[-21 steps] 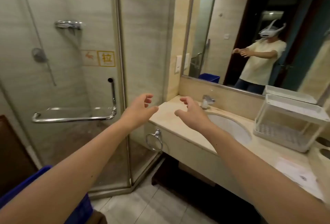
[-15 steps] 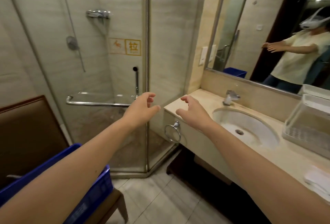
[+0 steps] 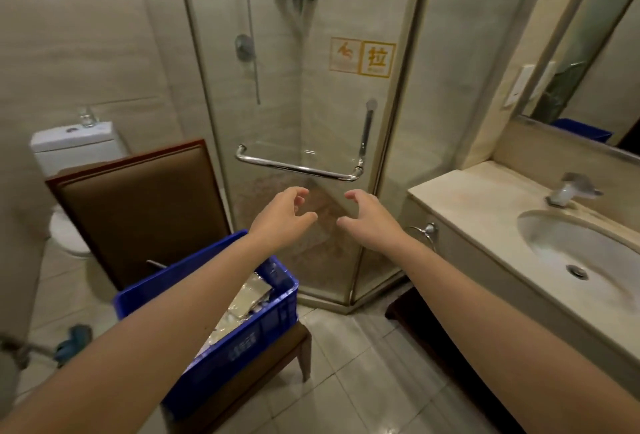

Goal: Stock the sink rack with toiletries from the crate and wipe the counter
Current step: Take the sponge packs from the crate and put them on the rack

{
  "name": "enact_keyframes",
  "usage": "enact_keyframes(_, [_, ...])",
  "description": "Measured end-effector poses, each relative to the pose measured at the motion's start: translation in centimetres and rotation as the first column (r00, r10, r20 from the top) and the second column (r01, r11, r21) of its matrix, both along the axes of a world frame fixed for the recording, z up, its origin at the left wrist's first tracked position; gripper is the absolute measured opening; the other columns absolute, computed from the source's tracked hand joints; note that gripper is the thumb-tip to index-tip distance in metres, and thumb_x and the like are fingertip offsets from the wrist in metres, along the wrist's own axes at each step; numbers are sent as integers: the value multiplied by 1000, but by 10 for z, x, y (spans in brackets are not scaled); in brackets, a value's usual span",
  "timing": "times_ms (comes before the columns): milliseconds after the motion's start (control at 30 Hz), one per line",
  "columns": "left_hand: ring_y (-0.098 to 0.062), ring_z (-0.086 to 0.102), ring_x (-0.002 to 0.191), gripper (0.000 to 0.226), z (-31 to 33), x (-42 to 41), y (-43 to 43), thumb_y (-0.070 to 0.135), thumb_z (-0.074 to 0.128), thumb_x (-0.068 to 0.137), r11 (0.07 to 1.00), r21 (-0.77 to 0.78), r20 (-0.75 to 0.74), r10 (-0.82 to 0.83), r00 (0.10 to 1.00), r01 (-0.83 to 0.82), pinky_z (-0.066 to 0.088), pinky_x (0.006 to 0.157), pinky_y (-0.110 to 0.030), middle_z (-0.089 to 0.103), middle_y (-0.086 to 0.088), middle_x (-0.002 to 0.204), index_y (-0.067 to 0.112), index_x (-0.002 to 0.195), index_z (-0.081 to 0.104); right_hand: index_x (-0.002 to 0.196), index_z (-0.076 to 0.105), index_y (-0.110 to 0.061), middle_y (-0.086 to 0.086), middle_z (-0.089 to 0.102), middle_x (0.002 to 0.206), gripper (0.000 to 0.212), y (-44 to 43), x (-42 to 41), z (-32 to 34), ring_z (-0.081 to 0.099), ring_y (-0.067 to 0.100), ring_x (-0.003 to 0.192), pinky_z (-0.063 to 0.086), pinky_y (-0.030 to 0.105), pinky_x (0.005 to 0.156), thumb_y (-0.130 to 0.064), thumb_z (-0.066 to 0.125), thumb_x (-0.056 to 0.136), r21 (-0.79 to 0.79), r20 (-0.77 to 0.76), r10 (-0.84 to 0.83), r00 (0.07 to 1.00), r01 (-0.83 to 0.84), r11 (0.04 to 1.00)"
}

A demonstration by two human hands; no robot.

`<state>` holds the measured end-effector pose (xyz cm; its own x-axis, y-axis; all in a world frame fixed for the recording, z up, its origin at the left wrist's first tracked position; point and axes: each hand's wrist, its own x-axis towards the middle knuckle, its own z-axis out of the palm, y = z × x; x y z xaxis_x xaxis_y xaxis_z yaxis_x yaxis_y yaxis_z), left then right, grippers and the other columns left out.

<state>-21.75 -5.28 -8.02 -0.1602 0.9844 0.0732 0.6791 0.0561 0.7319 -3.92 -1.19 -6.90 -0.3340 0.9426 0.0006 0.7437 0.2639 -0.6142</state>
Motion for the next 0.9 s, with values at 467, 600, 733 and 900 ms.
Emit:
enact_keyframes(467, [-13, 50, 122, 56, -61, -128, -13, 32, 63, 90, 981, -178, 31, 87, 996, -80, 48, 99, -38, 49, 4, 137, 25, 141, 41, 146, 34, -25, 1, 31, 153, 61, 1, -129, -58, 53, 16, 117, 50, 33, 90, -27, 60, 91, -141, 44, 120, 992, -113, 984])
enact_keyframes(600, [-13, 50, 121, 56, -80, -158, -18, 33, 62, 90, 973, -208, 38, 111, 993, -101, 49, 97, -36, 49, 5, 136, 26, 141, 40, 146, 33, -27, 0, 31, 152, 62, 1, -164, -76, 56, 16, 111, 54, 38, 90, -28, 60, 90, -187, 58, 125, 990, -112, 976])
enact_keyframes(733, [-11, 51, 119, 56, -96, -186, -27, 35, 62, 89, 964, -232, 54, 146, 988, -130, 49, 95, -34, 49, 6, 135, 28, 141, 40, 145, 34, -26, 0, 34, 150, 62, -1, -194, -93, 59, 17, 108, 54, 42, 90, -29, 60, 89, -204, 84, 160, 984, -140, 969])
enact_keyframes(900, [-10, 50, 120, 56, -117, -211, -42, 36, 61, 90, 944, -276, 91, 214, 973, -182, 47, 92, -31, 48, 6, 137, 27, 141, 40, 146, 35, -24, 1, 33, 151, 61, -3, -219, -113, 54, 18, 117, 52, 37, 93, -27, 60, 90, -249, 117, 235, 965, -201, 948])
